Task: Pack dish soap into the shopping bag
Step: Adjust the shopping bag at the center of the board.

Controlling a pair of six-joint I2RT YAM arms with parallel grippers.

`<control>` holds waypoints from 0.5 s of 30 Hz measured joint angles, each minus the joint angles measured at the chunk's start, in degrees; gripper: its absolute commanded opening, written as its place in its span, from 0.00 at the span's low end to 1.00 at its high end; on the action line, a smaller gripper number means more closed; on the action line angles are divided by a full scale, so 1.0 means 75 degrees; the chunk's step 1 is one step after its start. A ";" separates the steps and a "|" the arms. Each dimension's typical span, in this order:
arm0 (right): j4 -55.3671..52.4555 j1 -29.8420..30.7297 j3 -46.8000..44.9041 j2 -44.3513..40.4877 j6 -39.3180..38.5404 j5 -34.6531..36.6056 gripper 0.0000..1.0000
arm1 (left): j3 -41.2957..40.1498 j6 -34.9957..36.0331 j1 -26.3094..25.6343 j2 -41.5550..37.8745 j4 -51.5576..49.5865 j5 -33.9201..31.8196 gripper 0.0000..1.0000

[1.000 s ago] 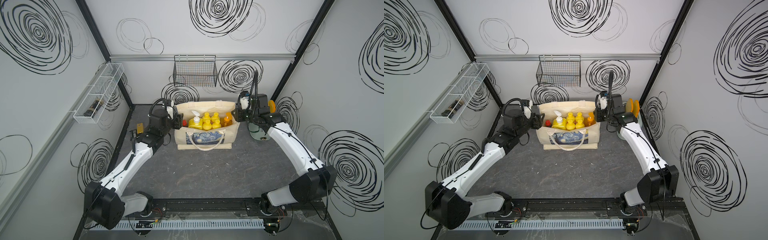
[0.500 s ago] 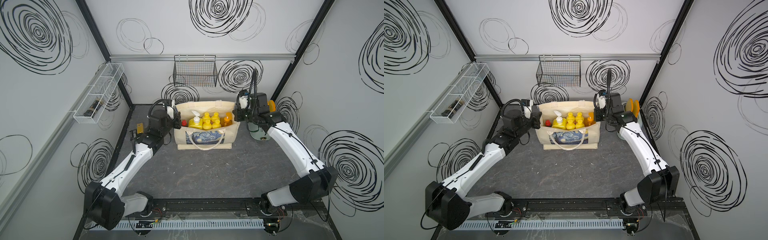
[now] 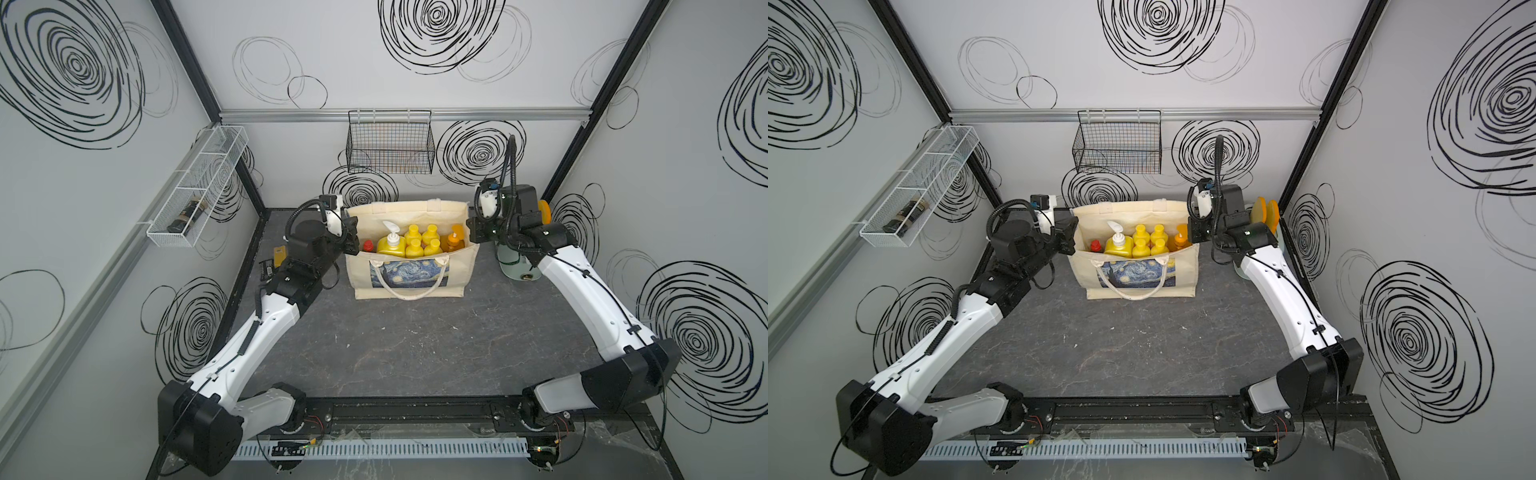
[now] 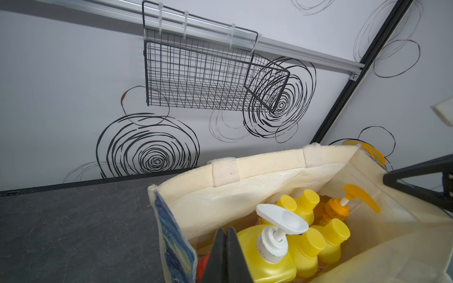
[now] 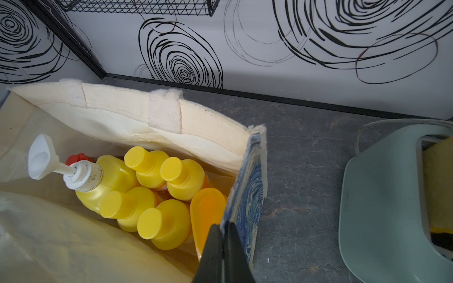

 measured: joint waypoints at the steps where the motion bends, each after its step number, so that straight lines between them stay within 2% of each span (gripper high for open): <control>1: -0.0003 -0.0006 0.0000 0.0000 -0.0006 -0.0003 0.00 | 0.0020 -0.0009 0.0012 0.0026 -0.0096 -0.0017 0.59; 3: -0.0003 -0.0026 0.0000 0.0000 -0.0012 -0.0009 0.00 | 0.0160 -0.0041 0.0061 0.0192 -0.0300 -0.0041 0.66; 7: -0.0006 -0.0038 0.0000 0.0000 -0.0012 -0.0017 0.00 | 0.0571 -0.0029 0.0149 0.0743 -0.0731 -0.0117 0.69; 10: -0.0009 -0.0038 0.0000 -0.0003 -0.0009 -0.0020 0.00 | 0.0664 -0.0017 0.0149 0.1003 -0.0997 -0.0184 0.65; 15: -0.0012 -0.0038 0.0000 -0.0003 -0.0009 -0.0035 0.00 | 0.0761 0.0064 0.0149 0.1049 -0.1212 -0.0318 0.49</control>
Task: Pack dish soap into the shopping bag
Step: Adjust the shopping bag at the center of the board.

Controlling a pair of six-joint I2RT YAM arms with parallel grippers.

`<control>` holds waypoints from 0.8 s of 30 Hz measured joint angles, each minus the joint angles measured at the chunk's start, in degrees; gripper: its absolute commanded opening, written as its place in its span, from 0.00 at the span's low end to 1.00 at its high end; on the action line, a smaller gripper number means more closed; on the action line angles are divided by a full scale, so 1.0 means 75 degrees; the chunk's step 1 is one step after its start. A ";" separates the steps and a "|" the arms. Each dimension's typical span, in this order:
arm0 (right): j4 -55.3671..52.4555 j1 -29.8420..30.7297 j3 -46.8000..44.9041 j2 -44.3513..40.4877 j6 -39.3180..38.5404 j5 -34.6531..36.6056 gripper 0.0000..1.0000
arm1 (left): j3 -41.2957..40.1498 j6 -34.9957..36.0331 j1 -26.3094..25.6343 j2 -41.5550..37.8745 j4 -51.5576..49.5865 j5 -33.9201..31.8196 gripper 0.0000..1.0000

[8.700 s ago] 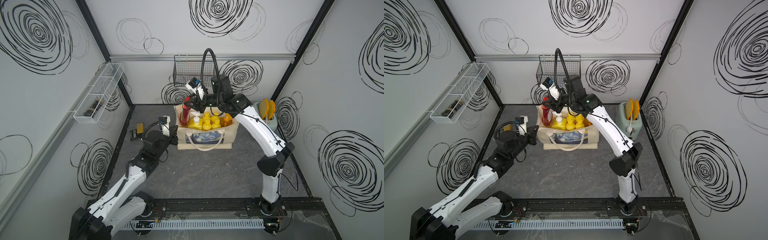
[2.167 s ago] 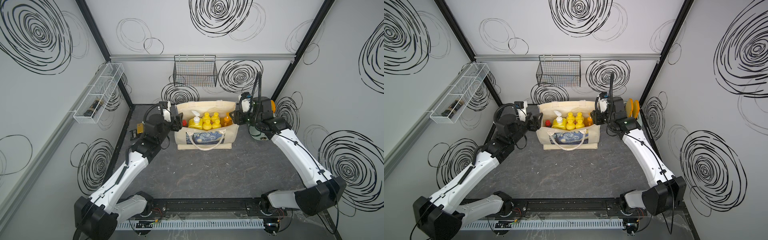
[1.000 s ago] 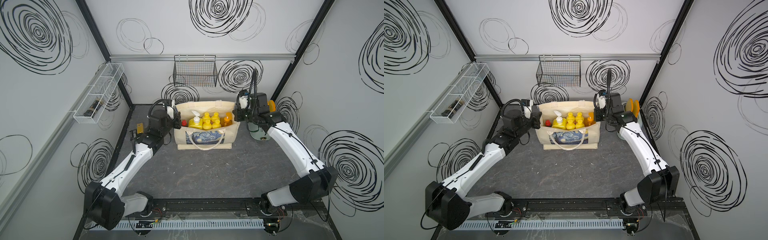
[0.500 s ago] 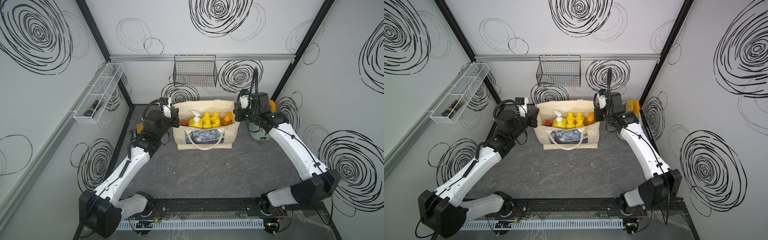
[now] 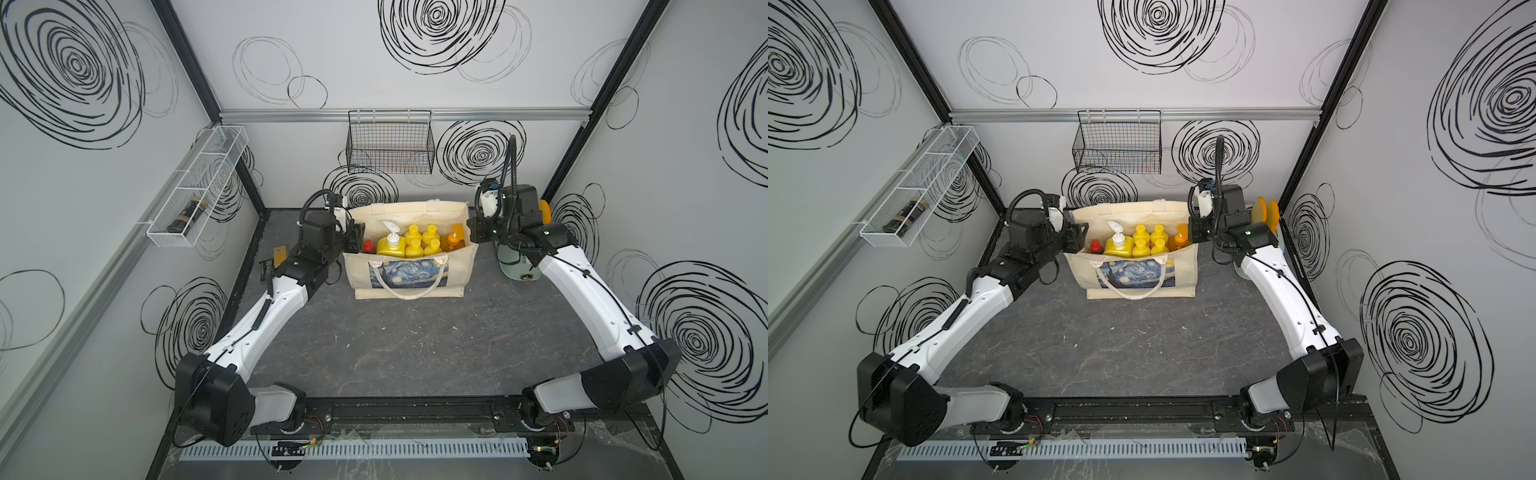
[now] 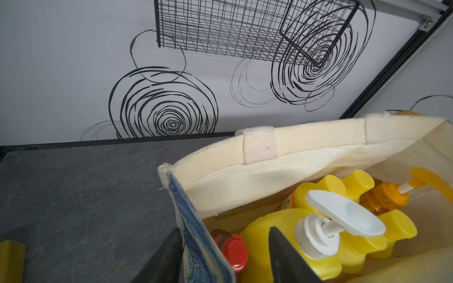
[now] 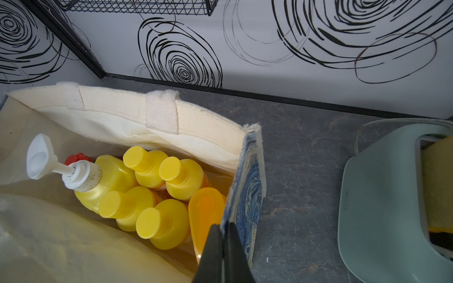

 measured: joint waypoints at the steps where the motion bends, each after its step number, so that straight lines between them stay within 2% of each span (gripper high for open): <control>1: 0.0000 0.0000 0.0000 0.0000 -0.0003 0.0000 0.00 | 0.0012 0.0020 0.0000 0.0000 -0.0035 -0.0003 0.46; 6: 0.0000 0.0000 -0.0003 0.0000 -0.0003 -0.0003 0.00 | 0.0032 0.0172 -0.0009 0.0035 -0.0143 -0.0061 0.09; 8: -0.0003 0.0000 -0.0003 -0.0012 0.0000 0.0000 0.00 | 0.0032 0.0189 -0.0020 0.0035 -0.0140 -0.0102 0.00; 24: -0.0079 -0.0023 -0.0006 -0.0131 -0.0050 -0.0058 0.00 | 0.0536 0.0248 -0.0160 -0.0125 -0.0793 -0.0259 0.00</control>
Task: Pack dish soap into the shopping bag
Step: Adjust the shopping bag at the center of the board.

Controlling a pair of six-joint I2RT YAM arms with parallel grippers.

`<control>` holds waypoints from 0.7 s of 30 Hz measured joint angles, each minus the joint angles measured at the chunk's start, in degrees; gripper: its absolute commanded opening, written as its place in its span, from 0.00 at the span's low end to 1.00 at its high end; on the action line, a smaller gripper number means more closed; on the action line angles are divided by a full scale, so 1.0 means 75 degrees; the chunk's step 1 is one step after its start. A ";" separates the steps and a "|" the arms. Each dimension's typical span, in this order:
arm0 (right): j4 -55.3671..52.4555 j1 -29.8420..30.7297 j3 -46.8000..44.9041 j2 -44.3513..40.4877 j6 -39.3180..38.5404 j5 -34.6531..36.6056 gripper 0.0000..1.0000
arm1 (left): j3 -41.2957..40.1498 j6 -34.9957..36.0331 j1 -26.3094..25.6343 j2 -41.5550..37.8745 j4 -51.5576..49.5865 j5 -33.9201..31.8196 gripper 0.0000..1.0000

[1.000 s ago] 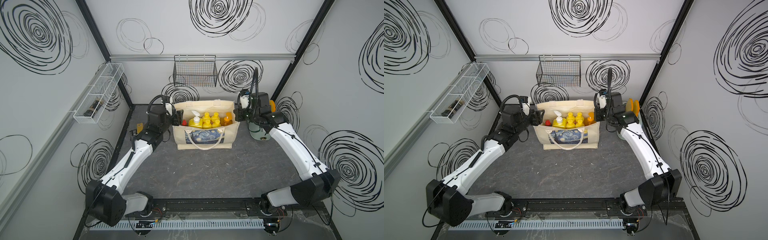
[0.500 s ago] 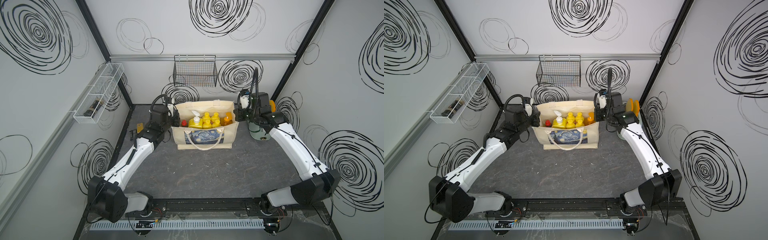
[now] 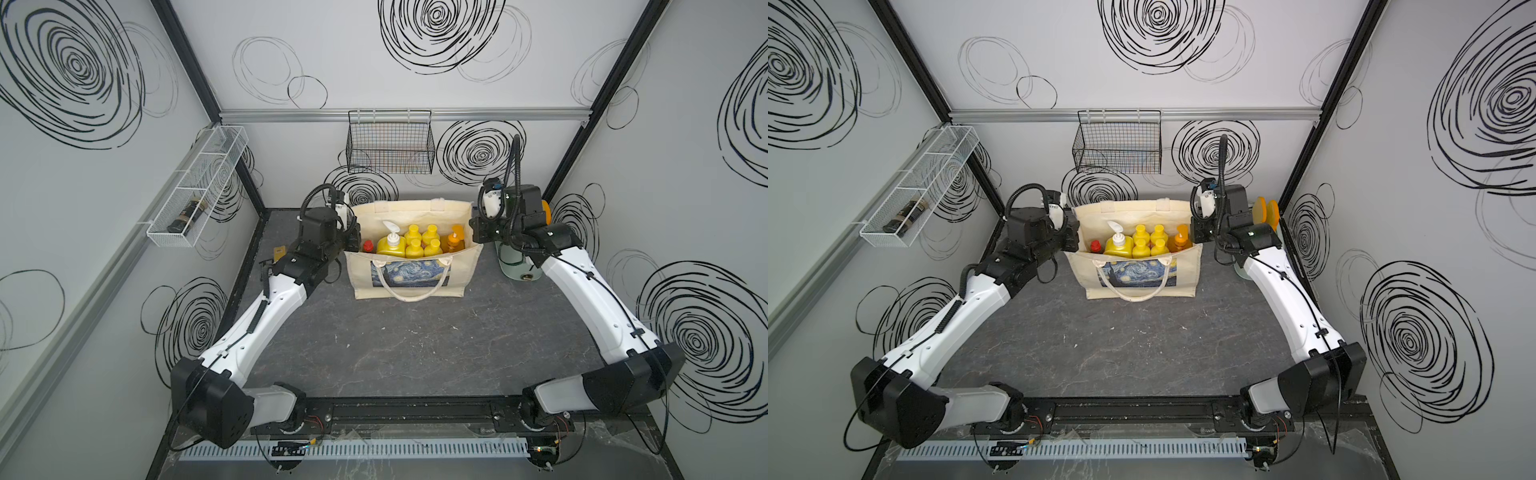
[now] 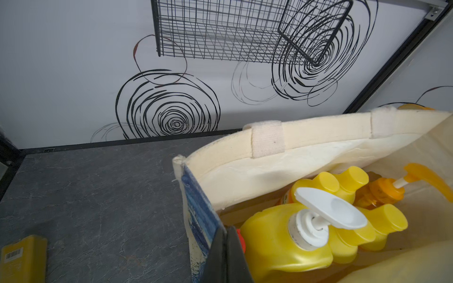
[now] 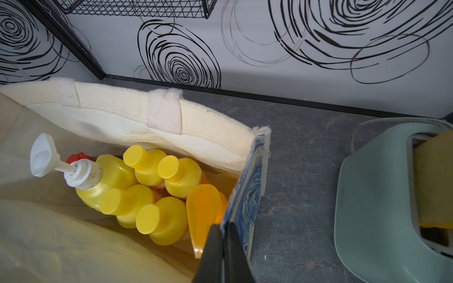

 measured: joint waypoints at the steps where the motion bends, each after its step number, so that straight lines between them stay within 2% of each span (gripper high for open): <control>1: -0.0009 0.0000 0.0000 -0.0012 -0.0015 -0.0003 0.00 | 0.0000 0.0000 0.0000 -0.0029 -0.0029 -0.0003 0.00; 7: -0.0105 -0.0012 0.0012 -0.0111 -0.0058 -0.0038 0.00 | -0.0026 -0.0044 0.0000 -0.0213 -0.0105 -0.0017 0.00; 17: -0.0265 -0.0012 0.0009 -0.0297 -0.0073 0.0003 0.00 | -0.0784 -0.0108 -0.0009 -0.0799 0.0548 0.0134 0.00; 19: -0.0294 -0.0012 -0.0003 -0.0326 -0.0076 0.0012 0.08 | -0.0836 -0.0117 -0.0009 -0.0801 0.0650 0.0149 0.00; 20: -0.0297 -0.0015 -0.0015 -0.0338 -0.0093 0.0017 0.13 | -0.0898 -0.0119 -0.0009 -0.0807 0.0737 0.0149 0.12; 21: -0.0289 -0.0015 -0.0032 -0.0356 -0.0114 0.0017 0.21 | -0.0970 -0.0137 -0.0009 -0.0836 0.0816 0.0149 0.28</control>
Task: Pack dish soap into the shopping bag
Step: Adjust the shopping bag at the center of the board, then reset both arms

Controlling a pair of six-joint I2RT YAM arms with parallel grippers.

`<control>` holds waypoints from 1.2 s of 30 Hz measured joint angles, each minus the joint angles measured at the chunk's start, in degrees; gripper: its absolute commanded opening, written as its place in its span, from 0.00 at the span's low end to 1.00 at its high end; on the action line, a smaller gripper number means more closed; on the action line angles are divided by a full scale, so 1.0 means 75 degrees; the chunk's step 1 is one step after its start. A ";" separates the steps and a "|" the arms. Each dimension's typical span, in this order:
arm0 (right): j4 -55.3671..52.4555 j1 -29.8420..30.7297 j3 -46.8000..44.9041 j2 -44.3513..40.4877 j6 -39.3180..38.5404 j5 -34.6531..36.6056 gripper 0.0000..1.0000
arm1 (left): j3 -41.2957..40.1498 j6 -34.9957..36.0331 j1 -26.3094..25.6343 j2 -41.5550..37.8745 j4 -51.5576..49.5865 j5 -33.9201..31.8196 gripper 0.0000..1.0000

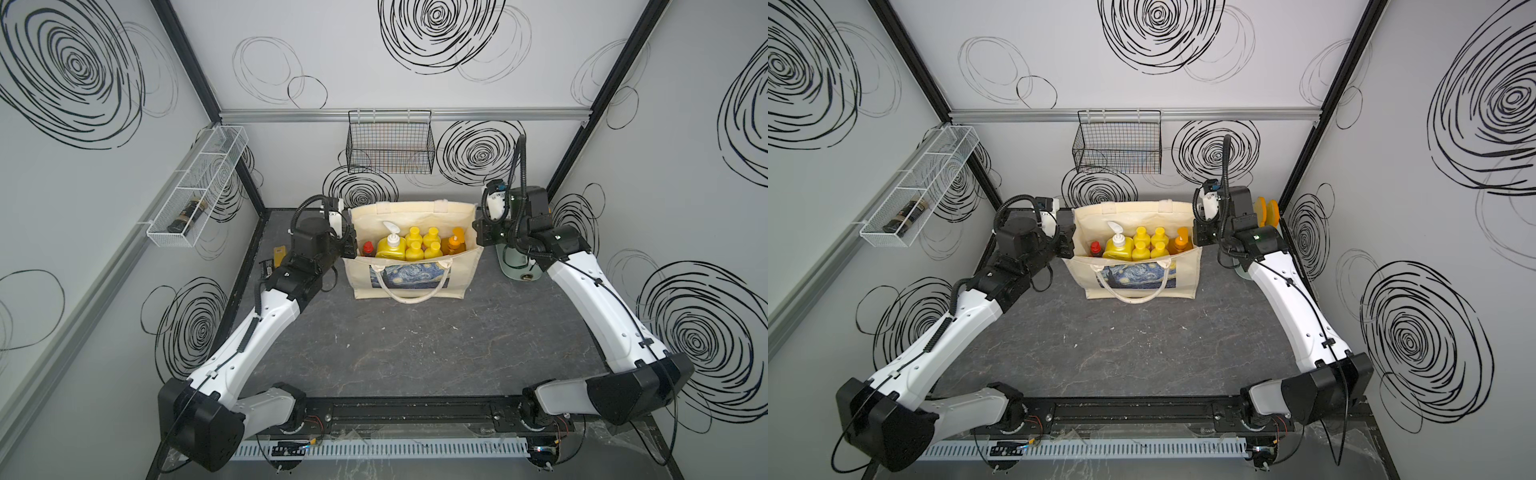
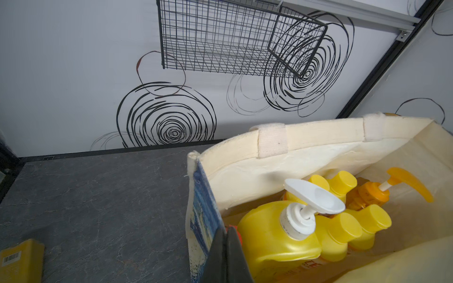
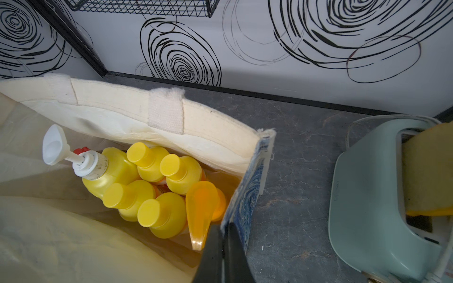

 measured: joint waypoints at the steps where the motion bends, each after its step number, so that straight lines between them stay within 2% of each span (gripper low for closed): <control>1: 0.0131 0.0000 -0.0009 -0.0029 0.0044 -0.0017 0.28 | -0.0085 0.0017 0.0000 -0.0035 0.0131 -0.0003 0.40; 3: 0.0644 -0.0006 -0.0009 -0.0277 -0.0044 -0.0044 0.45 | -0.0140 -0.0012 0.0000 -0.0175 0.0516 -0.0023 0.64; 5: 0.0988 -0.0009 -0.0009 -0.0621 -0.0009 -0.0058 0.59 | -0.0154 0.0006 0.0000 -0.0379 0.0857 -0.0055 0.76; 8: 0.1513 -0.0029 -0.0061 -0.1209 -0.0061 -0.0050 0.76 | -0.0347 0.0003 0.0003 -0.0813 0.1384 -0.0192 0.86; 11: 0.1958 -0.0087 -0.0367 -0.1754 -0.0114 0.0055 0.86 | -0.0921 0.0020 0.0012 -0.1373 0.1810 -0.0463 0.89; 18: 0.2375 -0.0481 -0.1134 -0.2273 -0.0117 0.0344 0.91 | -0.2594 -0.0076 0.0402 -0.2757 0.2361 -0.1160 0.92; 22: 0.2632 -0.0641 -0.1690 -0.2541 -0.0134 0.0519 1.00 | -0.3197 -0.0128 0.0469 -0.3279 0.2745 -0.1329 0.98; 30: 0.4147 -0.1311 -0.4266 -0.4121 -0.0280 0.0968 0.97 | -0.4520 0.0117 0.0466 -0.3573 0.3701 -0.1247 0.96; 36: 0.5310 -0.1804 -0.5444 -0.4578 -0.0242 0.1067 0.98 | -0.6543 0.0659 0.0466 -0.4599 0.5380 -0.1778 0.96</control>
